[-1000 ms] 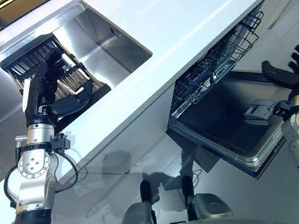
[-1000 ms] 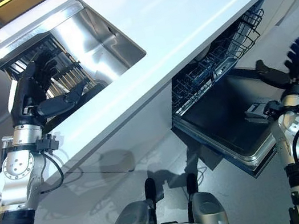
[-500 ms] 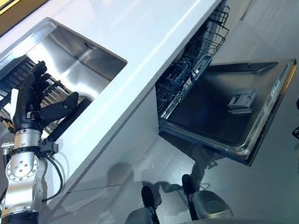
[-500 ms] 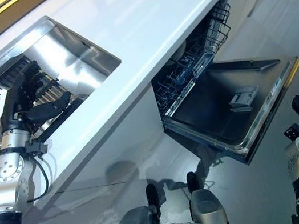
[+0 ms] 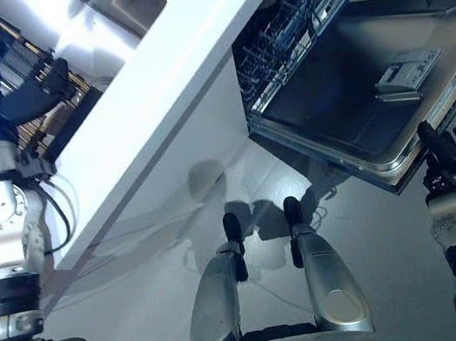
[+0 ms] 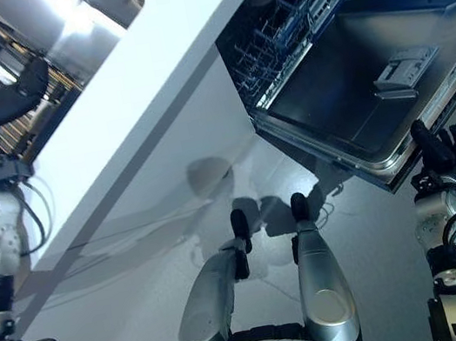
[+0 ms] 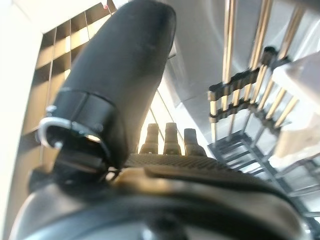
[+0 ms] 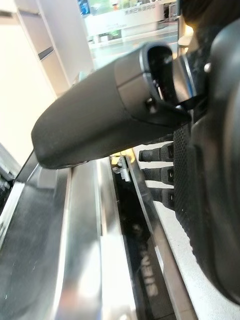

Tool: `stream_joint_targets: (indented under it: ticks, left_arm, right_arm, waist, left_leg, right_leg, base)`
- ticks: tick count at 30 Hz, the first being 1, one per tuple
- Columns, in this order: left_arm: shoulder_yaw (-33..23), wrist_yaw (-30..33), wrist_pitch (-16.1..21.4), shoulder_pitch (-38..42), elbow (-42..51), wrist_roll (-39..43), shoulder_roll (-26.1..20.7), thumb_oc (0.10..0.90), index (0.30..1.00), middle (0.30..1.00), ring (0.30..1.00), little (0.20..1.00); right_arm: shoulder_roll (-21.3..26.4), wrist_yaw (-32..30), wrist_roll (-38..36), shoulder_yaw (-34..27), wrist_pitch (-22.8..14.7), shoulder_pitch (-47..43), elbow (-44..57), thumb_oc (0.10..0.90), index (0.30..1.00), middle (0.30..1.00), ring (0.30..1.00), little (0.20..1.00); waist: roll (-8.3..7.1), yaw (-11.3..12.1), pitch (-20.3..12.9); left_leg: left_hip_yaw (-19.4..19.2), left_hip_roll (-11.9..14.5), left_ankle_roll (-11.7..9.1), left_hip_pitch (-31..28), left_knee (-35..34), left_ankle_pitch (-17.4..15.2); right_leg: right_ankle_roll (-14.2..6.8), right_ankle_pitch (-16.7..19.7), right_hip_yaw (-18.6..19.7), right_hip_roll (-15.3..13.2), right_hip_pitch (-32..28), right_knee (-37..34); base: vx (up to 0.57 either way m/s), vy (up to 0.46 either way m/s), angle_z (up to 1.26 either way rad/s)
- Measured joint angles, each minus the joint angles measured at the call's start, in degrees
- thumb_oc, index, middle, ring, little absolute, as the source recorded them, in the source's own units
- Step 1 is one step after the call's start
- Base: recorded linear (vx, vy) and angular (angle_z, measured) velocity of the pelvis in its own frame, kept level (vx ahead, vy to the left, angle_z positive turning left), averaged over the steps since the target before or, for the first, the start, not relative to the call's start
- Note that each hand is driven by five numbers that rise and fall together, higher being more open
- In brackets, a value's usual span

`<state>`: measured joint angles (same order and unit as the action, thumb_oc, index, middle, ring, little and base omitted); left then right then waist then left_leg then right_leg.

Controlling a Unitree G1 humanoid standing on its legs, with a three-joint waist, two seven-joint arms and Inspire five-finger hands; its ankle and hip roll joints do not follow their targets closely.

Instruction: Pick up plates and place into dishwasher.

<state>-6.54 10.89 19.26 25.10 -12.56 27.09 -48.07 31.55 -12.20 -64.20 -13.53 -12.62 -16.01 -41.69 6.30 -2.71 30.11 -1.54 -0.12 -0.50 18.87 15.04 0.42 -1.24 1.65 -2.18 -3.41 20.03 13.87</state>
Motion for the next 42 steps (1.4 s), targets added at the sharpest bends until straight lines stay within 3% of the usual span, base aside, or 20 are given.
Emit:
stream_joint_targets:
  ticks: [9,13,20,25,30,35,36,39,41,42]
  left_arm:
    - [0.08,1.34,-0.11,3.89,0.14,-0.02,-4.05,0.8,0.9,0.9,0.9,0.9]
    - [0.0,1.39,-0.12,4.19,1.1,-0.03,-5.16,0.8,0.9,0.9,0.9,0.9]
    - [-0.42,1.39,-0.11,3.98,2.62,-0.64,-6.21,0.8,0.9,0.9,0.9,0.9]
    - [-0.64,1.09,-0.09,3.73,2.39,-3.38,-5.34,0.8,0.9,0.9,0.9,0.9]
    - [-0.46,-0.29,0.0,3.22,2.38,-4.97,-3.25,0.8,0.9,0.9,0.9,0.9]
    - [-0.12,-0.69,0.03,3.42,2.34,-5.25,-2.12,0.8,0.9,0.9,0.9,0.9]
    - [0.04,-1.12,0.04,3.73,2.52,-5.26,-2.02,0.8,0.9,0.9,0.9,0.9]
    - [0.05,-1.38,0.03,4.52,2.73,-5.25,-1.22,0.8,0.9,0.9,0.9,0.9]
    - [0.35,-1.25,0.13,3.92,2.71,-5.12,0.31,0.8,0.9,0.9,0.9,0.9]
    - [0.35,-1.3,-0.02,3.38,2.97,-4.96,2.08,0.8,0.9,0.9,0.9,0.9]
  right_arm:
    - [1.21,7.92,-8.6,0.01,-0.18,-3.54,-5.02,0.8,0.9,0.9,0.9,0.9]
    - [1.38,14.53,-15.74,0.48,0.96,-3.32,-5.29,0.8,0.9,0.9,0.9,0.9]
    - [4.1,22.45,-15.52,2.48,4.09,1.99,-0.33,0.8,0.9,0.9,0.9,0.9]
    - [5.35,23.23,-14.88,5.01,9.14,4.35,8.09,0.8,0.9,0.9,0.9,0.9]
    - [3.83,22.97,-13.23,5.43,11.67,4.0,16.92,0.8,0.9,0.9,0.9,0.9]
    - [0.92,19.55,-12.64,5.84,12.21,1.71,22.61,0.8,0.9,0.9,0.9,0.9]
    - [0.03,18.73,-12.09,5.84,11.88,1.01,23.55,0.8,0.9,0.9,0.9,0.9]
    - [-1.37,17.45,-11.45,5.88,10.93,0.75,25.64,0.8,0.9,0.9,0.9,0.9]
    - [-0.94,16.54,-9.71,7.98,10.66,-0.53,25.64,0.8,0.9,0.9,0.9,0.9]
    - [-0.16,15.89,-8.47,9.53,10.49,-1.26,25.63,0.8,0.9,0.9,0.9,0.9]
  waist:
    - [0.01,1.24,0.04]
    - [0.07,1.42,0.0]
    - [0.01,1.61,0.04]
    - [-0.3,1.29,0.23]
    - [-0.54,1.03,0.34]
    - [-0.55,1.0,0.3]
    - [-0.48,0.99,0.27]
    - [-0.52,0.81,0.26]
    - [-0.32,1.04,0.15]
    - [0.6,1.75,-0.24]
  left_leg:
    - [0.69,-0.15,-0.05,5.99,1.87,0.06]
    - [1.94,-0.69,-0.06,7.73,2.79,0.06]
    - [3.12,-1.0,-0.58,9.8,5.87,-0.37]
    - [3.19,-1.01,-0.65,10.86,11.79,-3.36]
    - [3.3,-1.17,-0.85,10.57,17.46,-6.23]
    - [4.96,-2.05,-0.88,10.73,18.86,-6.34]
    - [5.92,-1.95,-0.84,11.05,18.72,-6.34]
    - [6.46,-3.11,-0.7,11.37,18.98,-6.46]
    - [2.31,-3.98,1.75,12.08,27.83,-9.33]
    - [2.25,-4.26,3.75,11.31,27.97,-12.83]
  right_leg:
    - [0.13,-0.15,-0.07,-0.12,6.68,3.14]
    - [0.13,-0.15,-0.22,-0.19,8.33,4.18]
    - [0.94,-0.72,-1.8,-0.63,10.0,6.67]
    - [1.4,-2.6,-3.28,-1.53,10.78,11.4]
    - [1.5,-4.44,-3.33,-1.96,10.77,16.49]
    - [1.21,-4.62,-3.26,-1.83,11.05,17.75]
    - [-0.55,-6.2,-3.03,-1.79,11.79,19.02]
    - [0.18,-8.1,-3.27,-2.03,12.22,20.39]
    - [0.23,-8.07,-4.27,-3.17,12.43,22.41]
    - [0.18,-8.11,-4.7,-2.54,12.53,24.13]
  base:
    - [-0.01,0.013,0.0]
    - [0.0,0.016,-0.01]
    - [-0.01,-0.003,-0.01]
    - [0.04,0.049,-0.13]
    - [0.05,0.118,-0.21]
    - [0.02,0.115,-0.12]
    - [0.02,0.09,-0.08]
    - [0.02,0.091,0.06]
    - [0.04,0.084,-0.4]
    - [0.06,0.083,-0.73]
